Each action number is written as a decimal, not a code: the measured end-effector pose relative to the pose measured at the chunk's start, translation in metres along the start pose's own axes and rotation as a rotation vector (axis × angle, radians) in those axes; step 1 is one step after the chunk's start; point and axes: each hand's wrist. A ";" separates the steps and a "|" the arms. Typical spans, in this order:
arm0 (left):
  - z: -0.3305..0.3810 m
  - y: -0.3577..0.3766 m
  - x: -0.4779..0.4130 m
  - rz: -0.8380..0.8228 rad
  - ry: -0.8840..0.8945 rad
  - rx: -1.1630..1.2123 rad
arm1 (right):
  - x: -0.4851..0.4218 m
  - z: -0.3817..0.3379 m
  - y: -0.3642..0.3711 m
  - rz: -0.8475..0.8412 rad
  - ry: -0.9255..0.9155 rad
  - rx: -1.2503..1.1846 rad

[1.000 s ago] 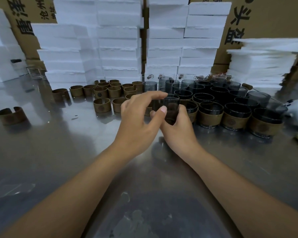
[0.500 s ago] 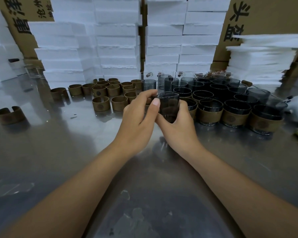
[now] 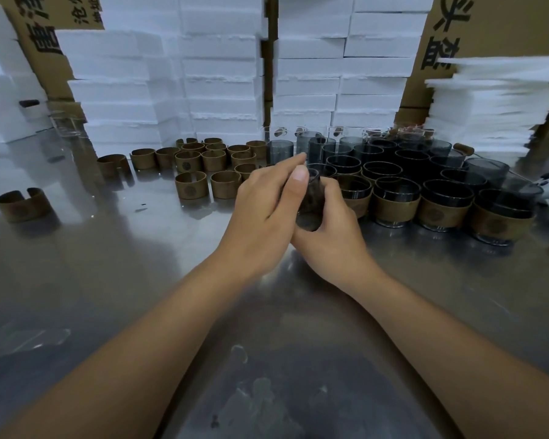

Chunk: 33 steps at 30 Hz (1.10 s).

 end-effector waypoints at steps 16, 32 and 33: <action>0.005 -0.001 0.004 0.116 0.165 -0.023 | -0.008 0.005 -0.004 0.143 0.106 -0.110; -0.009 0.001 -0.004 -0.001 -0.122 0.067 | -0.008 0.005 -0.004 0.190 0.138 -0.116; -0.009 0.001 -0.004 -0.009 -0.120 0.067 | -0.008 0.004 -0.004 0.186 0.142 -0.112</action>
Point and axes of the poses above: each hand's wrist, its own x-axis away from the middle knuckle, its own y-axis out of the palm, z = x × y, and after that the axes turned 15 degrees about -x, right-handed
